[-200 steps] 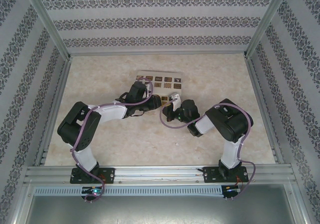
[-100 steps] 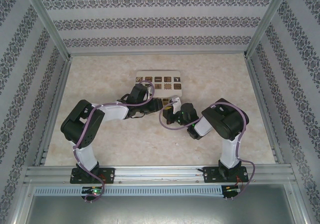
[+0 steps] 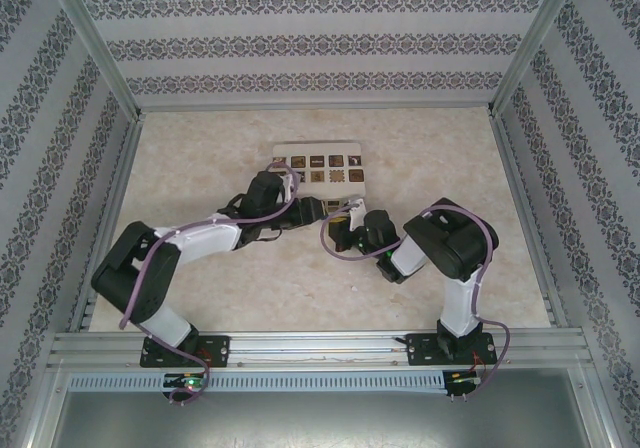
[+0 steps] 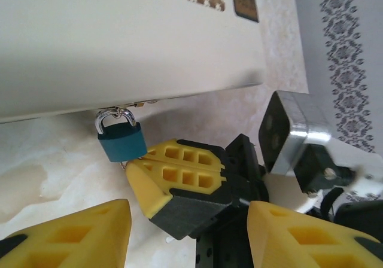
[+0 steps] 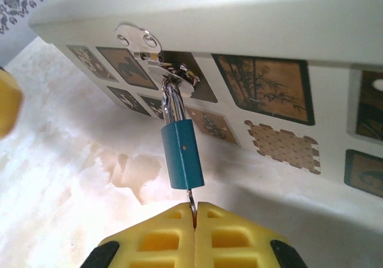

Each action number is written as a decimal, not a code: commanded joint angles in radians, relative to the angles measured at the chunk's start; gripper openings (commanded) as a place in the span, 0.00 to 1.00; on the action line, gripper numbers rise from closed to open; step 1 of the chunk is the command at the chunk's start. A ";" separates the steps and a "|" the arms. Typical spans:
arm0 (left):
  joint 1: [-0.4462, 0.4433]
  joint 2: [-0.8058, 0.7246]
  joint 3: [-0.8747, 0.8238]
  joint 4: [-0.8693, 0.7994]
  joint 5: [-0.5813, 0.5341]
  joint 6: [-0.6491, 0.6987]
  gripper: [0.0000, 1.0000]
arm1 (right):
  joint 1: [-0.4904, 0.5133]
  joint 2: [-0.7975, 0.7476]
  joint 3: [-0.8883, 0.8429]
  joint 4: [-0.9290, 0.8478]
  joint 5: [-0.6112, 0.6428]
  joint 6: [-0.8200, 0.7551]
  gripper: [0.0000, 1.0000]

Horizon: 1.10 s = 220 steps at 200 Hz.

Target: Unlock the padlock with the key

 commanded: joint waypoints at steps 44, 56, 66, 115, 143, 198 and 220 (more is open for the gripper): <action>0.042 -0.091 -0.136 0.177 -0.039 -0.109 0.55 | 0.026 -0.121 -0.012 -0.036 -0.049 0.222 0.00; 0.044 -0.088 -0.137 0.188 -0.035 -0.124 0.55 | 0.034 -0.133 -0.005 -0.071 -0.053 0.238 0.00; 0.044 -0.084 -0.143 0.208 -0.028 -0.144 0.55 | 0.039 -0.141 0.003 -0.103 -0.058 0.245 0.00; 0.043 -0.039 -0.201 0.371 -0.028 -0.289 0.54 | 0.047 -0.161 0.015 -0.139 -0.062 0.290 0.00; 0.043 -0.017 -0.210 0.404 -0.028 -0.317 0.54 | 0.055 -0.163 0.036 -0.144 -0.079 0.338 0.00; 0.041 0.044 -0.220 0.479 -0.019 -0.363 0.55 | 0.071 -0.155 0.055 -0.143 -0.069 0.401 0.00; 0.042 0.072 -0.221 0.501 -0.019 -0.382 0.55 | 0.077 -0.158 0.058 -0.143 -0.060 0.424 0.00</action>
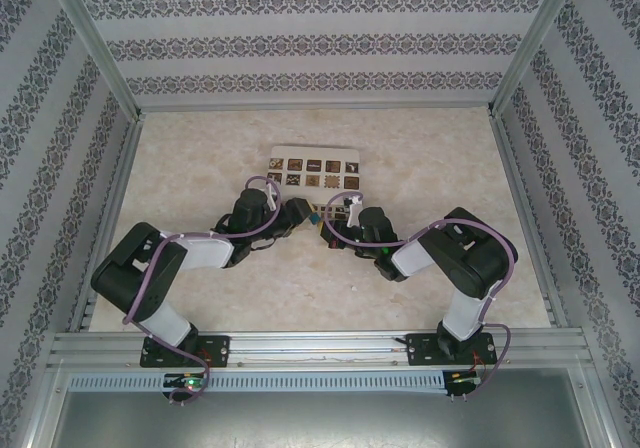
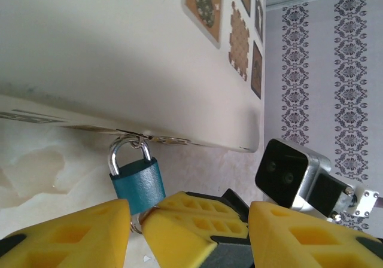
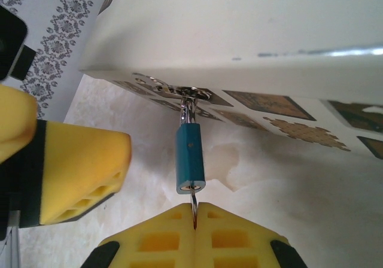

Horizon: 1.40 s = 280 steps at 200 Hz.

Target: Unlock the padlock with the key

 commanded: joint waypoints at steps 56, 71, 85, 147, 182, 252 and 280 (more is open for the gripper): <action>0.008 0.105 -0.020 0.179 0.009 -0.102 0.53 | 0.026 -0.023 0.049 0.036 0.004 0.100 0.00; 0.007 0.130 -0.030 0.229 0.006 -0.132 0.51 | 0.026 -0.020 0.055 0.033 0.002 0.117 0.00; 0.006 0.151 -0.039 0.271 0.000 -0.157 0.49 | 0.027 -0.023 0.061 0.024 0.004 0.125 0.00; 0.005 0.201 -0.045 0.339 -0.016 -0.199 0.43 | 0.026 -0.031 0.071 0.010 0.001 0.152 0.00; 0.002 0.219 -0.036 0.341 -0.012 -0.207 0.43 | 0.025 -0.041 0.077 0.001 -0.007 0.162 0.00; -0.007 0.215 -0.022 0.276 -0.019 -0.201 0.45 | 0.015 -0.043 0.081 -0.002 -0.012 0.180 0.00; -0.014 0.212 -0.005 0.246 -0.017 -0.198 0.43 | 0.011 -0.043 0.082 0.001 -0.013 0.195 0.00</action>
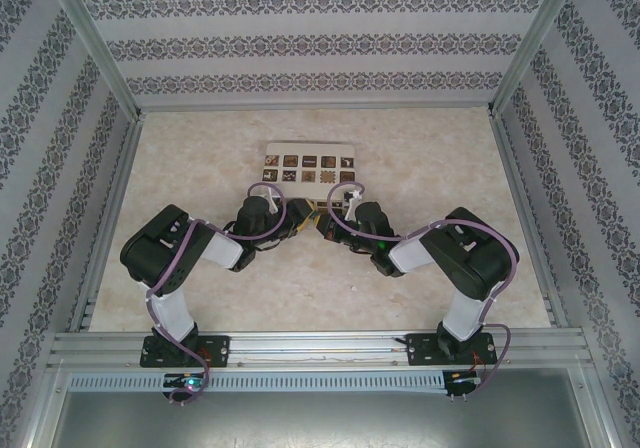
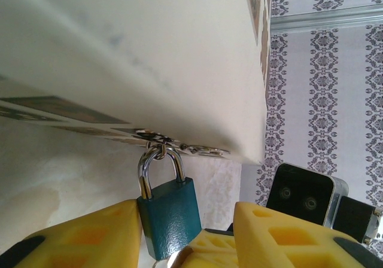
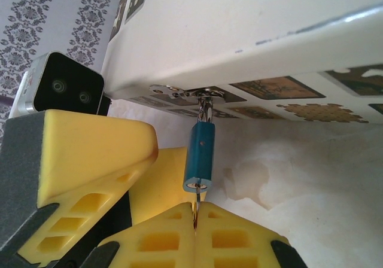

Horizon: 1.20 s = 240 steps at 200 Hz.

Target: Unlock the padlock with the key

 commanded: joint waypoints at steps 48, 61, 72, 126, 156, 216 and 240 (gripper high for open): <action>-0.013 -0.006 0.029 -0.167 0.007 -0.064 0.45 | -0.001 -0.033 0.034 0.036 -0.011 0.031 0.00; -0.013 -0.019 0.025 -0.183 0.000 -0.078 0.44 | -0.002 -0.032 0.031 0.036 -0.006 0.033 0.00; -0.014 -0.036 0.020 -0.192 -0.011 -0.089 0.45 | -0.003 -0.030 0.031 0.033 -0.003 0.034 0.00; -0.022 -0.124 -0.009 -0.218 -0.094 -0.133 0.41 | -0.003 -0.025 0.031 0.026 0.007 0.038 0.00; -0.025 -0.230 -0.012 -0.322 -0.152 -0.089 0.46 | -0.002 -0.021 0.032 0.027 0.009 0.038 0.00; -0.032 -0.263 -0.010 -0.347 -0.170 -0.107 0.50 | -0.003 -0.016 0.039 0.024 0.000 0.039 0.00; -0.040 -0.238 -0.002 -0.336 -0.168 -0.114 0.49 | -0.003 -0.016 0.041 0.022 -0.003 0.039 0.00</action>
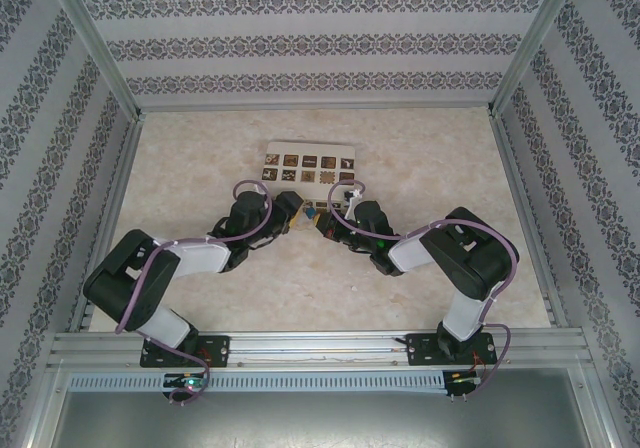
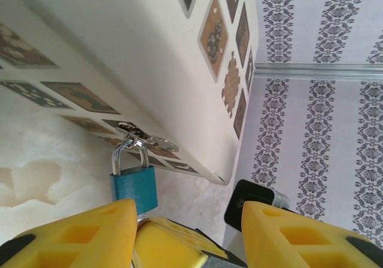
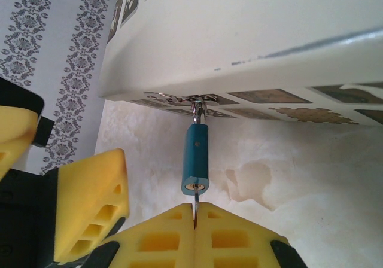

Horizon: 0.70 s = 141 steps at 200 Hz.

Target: Unlock the padlock with the key

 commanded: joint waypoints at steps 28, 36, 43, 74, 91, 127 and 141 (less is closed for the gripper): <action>-0.021 0.056 0.013 0.001 0.006 -0.028 0.49 | -0.002 -0.019 0.025 0.035 -0.006 0.001 0.00; -0.021 0.066 0.011 0.015 0.008 -0.036 0.49 | -0.004 -0.019 0.025 0.035 -0.005 0.004 0.00; -0.021 0.076 0.011 0.024 0.011 -0.042 0.48 | -0.004 -0.020 0.023 0.035 -0.005 0.003 0.00; -0.024 0.113 0.020 0.052 0.024 -0.054 0.47 | -0.004 -0.022 0.025 0.034 -0.009 0.003 0.00; -0.028 0.127 0.023 0.068 0.023 -0.060 0.46 | -0.005 -0.022 0.025 0.032 -0.009 0.003 0.00; -0.031 0.153 0.028 0.092 0.019 -0.071 0.46 | -0.005 -0.022 0.028 0.027 -0.010 0.003 0.00; -0.032 0.166 0.027 0.116 0.016 -0.082 0.45 | -0.004 -0.022 0.029 0.025 -0.010 0.003 0.00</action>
